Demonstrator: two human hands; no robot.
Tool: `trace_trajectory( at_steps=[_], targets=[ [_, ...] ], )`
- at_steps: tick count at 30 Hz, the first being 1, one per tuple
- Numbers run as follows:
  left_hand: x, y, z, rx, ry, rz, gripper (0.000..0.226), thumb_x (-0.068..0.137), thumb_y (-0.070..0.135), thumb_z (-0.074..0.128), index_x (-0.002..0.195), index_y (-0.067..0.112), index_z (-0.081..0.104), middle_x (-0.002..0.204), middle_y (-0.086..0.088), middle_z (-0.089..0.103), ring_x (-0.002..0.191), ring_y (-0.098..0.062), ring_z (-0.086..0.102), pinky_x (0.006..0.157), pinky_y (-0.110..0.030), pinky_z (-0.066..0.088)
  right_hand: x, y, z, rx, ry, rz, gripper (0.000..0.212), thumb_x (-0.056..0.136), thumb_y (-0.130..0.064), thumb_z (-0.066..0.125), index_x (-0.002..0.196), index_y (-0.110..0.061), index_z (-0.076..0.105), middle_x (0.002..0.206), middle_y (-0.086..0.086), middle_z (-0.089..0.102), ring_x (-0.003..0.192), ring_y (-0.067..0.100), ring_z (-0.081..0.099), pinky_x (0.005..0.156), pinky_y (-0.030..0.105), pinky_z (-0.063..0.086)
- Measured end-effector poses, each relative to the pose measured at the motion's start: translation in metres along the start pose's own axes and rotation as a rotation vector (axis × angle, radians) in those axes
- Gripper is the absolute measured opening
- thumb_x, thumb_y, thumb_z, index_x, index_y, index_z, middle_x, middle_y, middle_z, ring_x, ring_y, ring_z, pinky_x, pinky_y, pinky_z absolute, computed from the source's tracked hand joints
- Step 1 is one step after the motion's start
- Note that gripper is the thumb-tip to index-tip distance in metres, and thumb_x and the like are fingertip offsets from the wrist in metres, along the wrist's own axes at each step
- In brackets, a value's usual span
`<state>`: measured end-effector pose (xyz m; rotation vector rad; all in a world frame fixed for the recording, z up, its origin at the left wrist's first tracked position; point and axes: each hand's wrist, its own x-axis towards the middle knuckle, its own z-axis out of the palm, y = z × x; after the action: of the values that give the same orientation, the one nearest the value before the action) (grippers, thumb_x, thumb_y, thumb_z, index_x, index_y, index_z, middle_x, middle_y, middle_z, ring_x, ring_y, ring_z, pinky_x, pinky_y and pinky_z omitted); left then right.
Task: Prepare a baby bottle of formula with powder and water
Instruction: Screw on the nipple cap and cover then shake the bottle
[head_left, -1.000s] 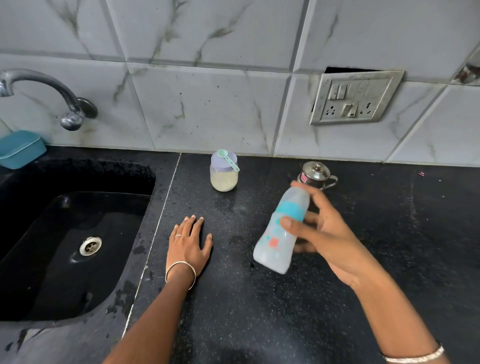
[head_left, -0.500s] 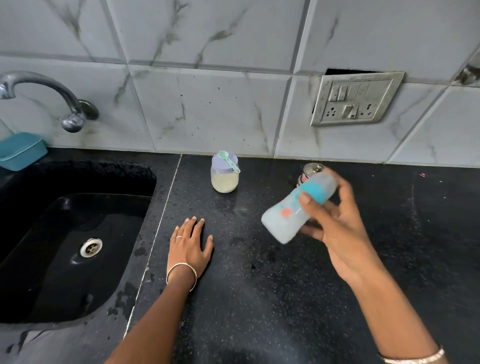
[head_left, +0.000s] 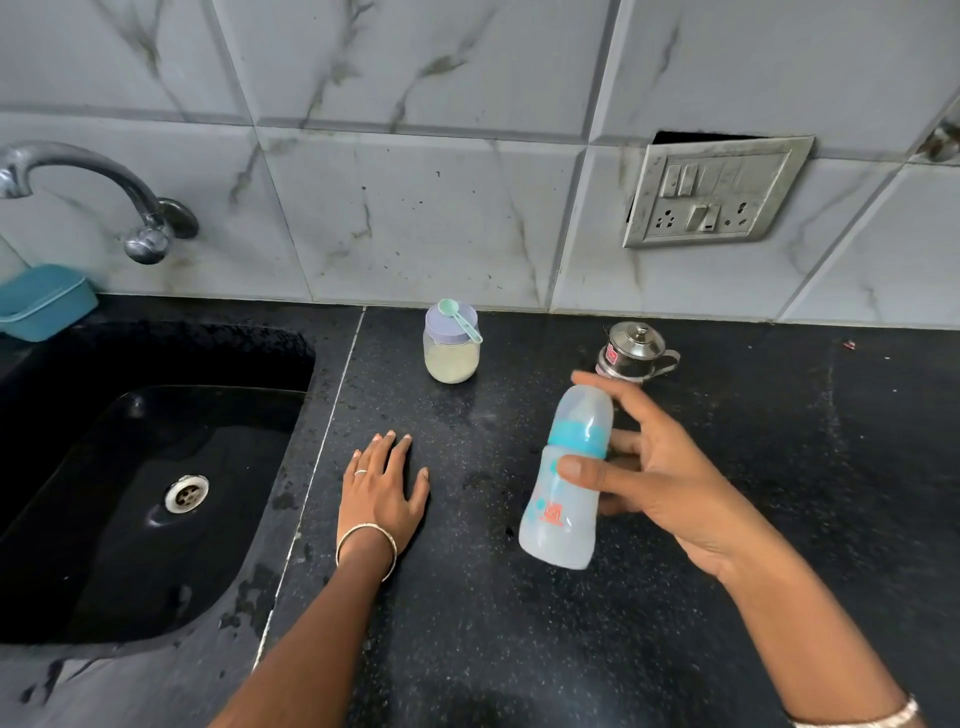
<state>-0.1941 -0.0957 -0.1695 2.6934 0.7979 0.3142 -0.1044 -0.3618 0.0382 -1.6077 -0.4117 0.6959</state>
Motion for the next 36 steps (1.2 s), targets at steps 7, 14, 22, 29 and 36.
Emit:
trace_trajectory(
  at_steps=[7,14,22,29,36],
  targets=[
    [0.000,-0.001,0.001,0.007,0.015,0.001,0.063,0.095,0.054,0.034,0.146,0.019,0.049,0.155,-0.005,0.044,0.149,-0.024,0.033,0.124,-0.043,0.021,0.013,0.015,0.005,0.474,0.211,0.052,0.075,0.073,-0.016,0.078,0.140,-0.016,0.046,0.119,0.015,0.076,0.101,0.025,0.075,0.078,0.044,0.064],
    [0.001,-0.003,0.004,0.019,0.022,0.003,0.069,0.093,0.058,0.026,0.145,0.019,0.050,0.153,-0.006,0.047,0.147,-0.026,0.036,0.123,-0.044,0.023,0.012,0.031,0.026,0.937,0.064,0.193,0.050,0.084,-0.013,0.063,0.134,-0.005,0.060,0.133,0.024,0.067,0.118,0.045,0.066,0.103,0.058,0.053],
    [0.001,-0.002,0.003,0.031,0.010,-0.001,0.067,0.094,0.056,0.030,0.146,0.019,0.048,0.154,-0.006,0.045,0.147,-0.025,0.035,0.124,-0.043,0.022,0.012,0.037,0.038,0.937,0.022,0.234,0.092,0.043,-0.017,0.103,0.126,0.002,0.067,0.120,0.023,0.072,0.101,0.041,0.075,0.081,0.047,0.064],
    [0.001,-0.001,0.002,0.024,0.011,-0.003,0.064,0.095,0.054,0.034,0.146,0.019,0.049,0.154,-0.006,0.045,0.148,-0.025,0.034,0.124,-0.043,0.021,0.013,0.035,0.024,0.725,-0.052,0.209,0.097,0.043,-0.022,0.105,0.132,-0.011,0.067,0.126,0.020,0.072,0.118,0.038,0.070,0.088,0.046,0.063],
    [0.000,-0.002,0.003,0.022,0.026,0.004,0.068,0.093,0.057,0.028,0.145,0.019,0.050,0.153,-0.006,0.046,0.147,-0.025,0.035,0.123,-0.044,0.022,0.012,0.024,0.015,0.492,0.204,-0.041,0.091,0.078,-0.016,0.078,0.150,-0.053,0.036,0.119,0.002,0.077,0.110,0.019,0.073,0.095,0.044,0.056]
  ],
)
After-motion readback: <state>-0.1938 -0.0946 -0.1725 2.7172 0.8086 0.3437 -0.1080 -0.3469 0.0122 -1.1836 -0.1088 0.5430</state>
